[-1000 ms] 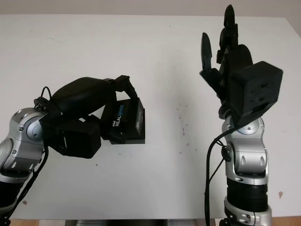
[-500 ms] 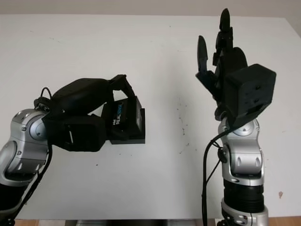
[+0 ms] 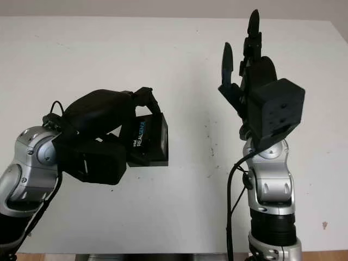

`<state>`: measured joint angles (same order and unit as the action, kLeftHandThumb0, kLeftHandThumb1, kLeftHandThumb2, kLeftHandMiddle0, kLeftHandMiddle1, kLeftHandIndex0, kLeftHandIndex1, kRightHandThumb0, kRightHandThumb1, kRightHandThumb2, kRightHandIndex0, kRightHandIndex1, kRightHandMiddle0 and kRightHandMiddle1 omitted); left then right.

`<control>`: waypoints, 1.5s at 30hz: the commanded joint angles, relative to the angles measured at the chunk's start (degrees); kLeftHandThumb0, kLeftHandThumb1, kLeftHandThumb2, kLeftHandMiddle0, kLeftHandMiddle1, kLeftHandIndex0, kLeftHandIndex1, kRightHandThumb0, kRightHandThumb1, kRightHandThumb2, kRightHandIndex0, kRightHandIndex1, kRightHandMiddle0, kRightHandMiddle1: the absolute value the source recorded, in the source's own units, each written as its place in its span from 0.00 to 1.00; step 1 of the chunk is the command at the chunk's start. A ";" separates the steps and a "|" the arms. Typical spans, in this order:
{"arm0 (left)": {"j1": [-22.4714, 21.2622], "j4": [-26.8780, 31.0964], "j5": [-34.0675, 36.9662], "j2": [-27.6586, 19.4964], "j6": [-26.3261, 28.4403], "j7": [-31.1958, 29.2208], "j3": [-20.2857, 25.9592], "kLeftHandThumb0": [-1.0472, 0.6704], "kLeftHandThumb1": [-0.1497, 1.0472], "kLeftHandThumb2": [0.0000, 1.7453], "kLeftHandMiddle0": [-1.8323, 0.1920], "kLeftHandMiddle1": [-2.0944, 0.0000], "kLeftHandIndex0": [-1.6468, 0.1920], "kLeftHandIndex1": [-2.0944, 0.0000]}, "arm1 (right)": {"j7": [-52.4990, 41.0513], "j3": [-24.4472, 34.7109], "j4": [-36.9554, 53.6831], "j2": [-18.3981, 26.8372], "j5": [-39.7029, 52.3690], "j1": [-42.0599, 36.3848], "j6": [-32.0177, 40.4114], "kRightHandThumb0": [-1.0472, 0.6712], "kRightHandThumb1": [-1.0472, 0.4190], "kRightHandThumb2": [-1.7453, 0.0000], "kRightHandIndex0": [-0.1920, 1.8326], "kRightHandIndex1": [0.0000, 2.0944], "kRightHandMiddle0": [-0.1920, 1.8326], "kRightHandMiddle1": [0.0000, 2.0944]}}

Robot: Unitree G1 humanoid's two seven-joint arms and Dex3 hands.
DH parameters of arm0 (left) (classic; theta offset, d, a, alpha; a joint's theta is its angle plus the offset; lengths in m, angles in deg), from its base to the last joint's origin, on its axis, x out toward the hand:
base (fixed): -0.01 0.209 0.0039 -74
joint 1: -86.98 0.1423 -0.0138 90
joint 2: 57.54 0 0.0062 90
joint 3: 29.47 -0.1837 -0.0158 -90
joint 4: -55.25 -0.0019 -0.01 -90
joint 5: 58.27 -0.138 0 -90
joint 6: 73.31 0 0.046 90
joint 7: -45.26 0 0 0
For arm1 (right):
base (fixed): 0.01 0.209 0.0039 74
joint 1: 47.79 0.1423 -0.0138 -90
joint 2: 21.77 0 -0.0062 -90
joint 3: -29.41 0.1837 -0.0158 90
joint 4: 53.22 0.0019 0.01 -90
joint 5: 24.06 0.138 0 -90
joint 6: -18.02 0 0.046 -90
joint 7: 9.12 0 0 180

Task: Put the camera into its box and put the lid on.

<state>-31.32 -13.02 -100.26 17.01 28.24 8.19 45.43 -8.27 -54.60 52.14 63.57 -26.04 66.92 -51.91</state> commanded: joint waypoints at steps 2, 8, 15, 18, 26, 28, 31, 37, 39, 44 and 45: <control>2.33 0.23 -0.28 0.05 -1.88 -0.42 -2.35 0.44 1.00 0.17 0.48 0.00 0.76 0.00 | 0.32 0.23 0.06 0.00 -0.57 -0.81 -1.47 0.22 0.00 0.59 0.01 0.01 0.00 0.00; 2.67 0.42 -1.31 0.54 -2.00 -0.92 -2.64 0.43 1.00 0.17 0.49 0.00 0.75 0.00 | -0.08 0.57 0.19 -0.11 0.04 -0.96 -1.79 0.22 0.00 0.59 0.00 0.01 0.00 0.00; 4.15 0.14 -0.71 1.65 -1.65 -0.22 -2.27 0.44 1.00 0.16 0.53 0.00 0.75 0.00 | 0.24 0.38 0.52 -0.75 0.39 -0.92 -1.10 0.23 0.00 0.59 0.00 0.01 0.00 0.00; 4.79 -0.25 -0.34 2.45 -1.51 0.48 -2.19 0.45 1.00 0.16 0.54 0.00 0.77 0.00 | 0.56 0.05 0.81 -1.28 0.49 -0.88 -0.47 0.23 0.00 0.58 0.00 0.00 0.00 0.00; 3.98 0.42 -3.43 1.72 -0.09 -3.45 -4.28 0.32 1.00 0.18 0.70 0.00 0.93 0.05 | 1.37 -0.33 1.37 -2.63 0.38 -0.81 0.35 0.23 0.00 0.59 0.00 0.00 0.00 0.00; 3.64 0.63 -3.95 0.88 -1.07 -4.87 -4.93 0.28 1.00 0.20 0.72 0.01 0.99 0.31 | 1.11 -0.26 1.41 -2.75 0.69 -0.84 0.29 0.23 0.00 0.58 0.00 0.00 0.00 0.00; 3.04 1.79 -4.68 0.99 0.84 -9.00 -5.62 0.27 1.00 0.22 0.69 0.08 1.00 0.68 | 1.22 -0.12 1.54 -2.80 0.74 -1.11 0.28 0.22 0.00 0.59 0.00 0.00 0.00 0.00; 3.06 3.26 -6.02 0.29 -0.62 -10.68 -6.23 0.26 1.00 0.22 0.70 0.02 1.00 0.84 | 1.05 -0.47 1.49 -2.43 0.12 -1.19 0.20 0.21 0.00 0.59 0.00 0.00 0.00 0.00; 3.33 3.58 -6.77 -0.38 -2.23 -10.47 -6.49 0.25 1.00 0.22 0.69 0.01 1.00 0.89 | 0.88 -0.28 1.12 -2.53 0.45 -1.16 -0.24 0.21 0.00 0.59 0.00 0.00 0.00 0.00; 4.98 4.65 -8.02 -1.33 -5.14 -8.98 -6.33 0.23 1.00 0.24 0.77 0.02 1.00 0.97 | 1.01 -0.19 0.75 -2.81 0.73 -1.14 -0.82 0.23 0.00 0.58 0.00 0.00 0.00 0.00; 5.29 4.77 -8.54 -1.70 -6.29 -7.98 -6.29 0.22 1.00 0.25 0.77 0.03 1.00 0.97 | 1.01 -0.26 0.51 -2.73 0.64 -1.05 -0.89 0.23 0.00 0.58 0.00 0.00 0.00 0.00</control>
<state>-29.69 -9.30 -109.34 14.98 23.80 0.69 41.99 -7.31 -54.99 52.50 61.06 -25.34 66.26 -52.01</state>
